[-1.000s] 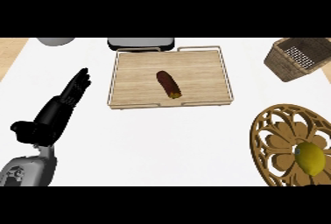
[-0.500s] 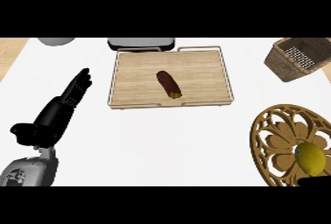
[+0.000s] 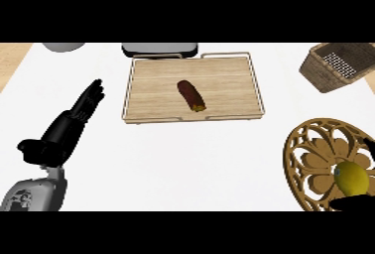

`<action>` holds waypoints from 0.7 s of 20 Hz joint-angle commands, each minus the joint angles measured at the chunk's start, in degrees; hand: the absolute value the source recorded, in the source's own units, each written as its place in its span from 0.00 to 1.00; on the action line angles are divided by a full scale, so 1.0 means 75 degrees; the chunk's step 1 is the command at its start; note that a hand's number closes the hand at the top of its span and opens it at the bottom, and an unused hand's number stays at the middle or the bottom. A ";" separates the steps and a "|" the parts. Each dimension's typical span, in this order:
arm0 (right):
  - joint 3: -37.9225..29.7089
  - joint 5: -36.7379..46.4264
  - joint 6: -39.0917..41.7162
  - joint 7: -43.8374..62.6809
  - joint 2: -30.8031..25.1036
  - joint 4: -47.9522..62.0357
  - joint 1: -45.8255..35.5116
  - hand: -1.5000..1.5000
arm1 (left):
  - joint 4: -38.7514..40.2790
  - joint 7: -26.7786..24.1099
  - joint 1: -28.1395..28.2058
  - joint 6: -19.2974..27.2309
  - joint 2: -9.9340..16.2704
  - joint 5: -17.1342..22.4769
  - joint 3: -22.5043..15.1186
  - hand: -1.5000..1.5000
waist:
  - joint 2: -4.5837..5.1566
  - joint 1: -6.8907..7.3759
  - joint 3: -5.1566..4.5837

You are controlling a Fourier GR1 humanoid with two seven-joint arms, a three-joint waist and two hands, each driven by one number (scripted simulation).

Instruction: Pick the lemon from the placemat and place it in the basket

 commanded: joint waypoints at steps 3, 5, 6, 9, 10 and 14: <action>-0.0227 -0.0058 0.0004 -0.0593 -0.0109 0.0958 -0.0279 0.00 | 0.0313 -0.0287 -0.0223 0.0128 -0.0194 -0.0286 -0.0016 0.50 | 0.0002 -0.0003 -0.0003; -0.0093 0.0069 -0.0278 -0.0857 0.0127 0.1138 -0.0005 0.00 | -0.0163 0.0020 0.0114 -0.0258 -0.0002 0.0093 0.0170 0.50 | -0.0002 0.0005 -0.0002; 0.0280 0.0238 0.0068 -0.0100 0.0389 0.0461 -0.0109 0.00 | -0.0118 0.0259 -0.0176 -0.0051 -0.0147 -0.0017 0.0110 0.50 | -0.0003 -0.0002 -0.0003; 0.0533 0.0225 0.0454 -0.0317 0.0322 0.0494 0.0176 1.00 | 0.0402 -0.0185 -0.0357 -0.0052 -0.0034 -0.0157 0.0204 0.50 | 0.0001 -0.0015 -0.0005; 0.0132 0.0133 0.0223 -0.0965 -0.0107 0.1696 -0.0306 1.00 | 0.0093 0.0047 -0.0336 -0.0007 -0.0165 -0.0132 0.0080 0.50 | 0.0005 0.0023 0.0000; 0.0212 0.0341 0.0075 -0.1108 -0.0058 0.1580 -0.0308 1.00 | 0.0085 -0.0155 0.0022 -0.0318 -0.0057 0.0060 0.0225 0.50 | 0.0000 0.0021 -0.0002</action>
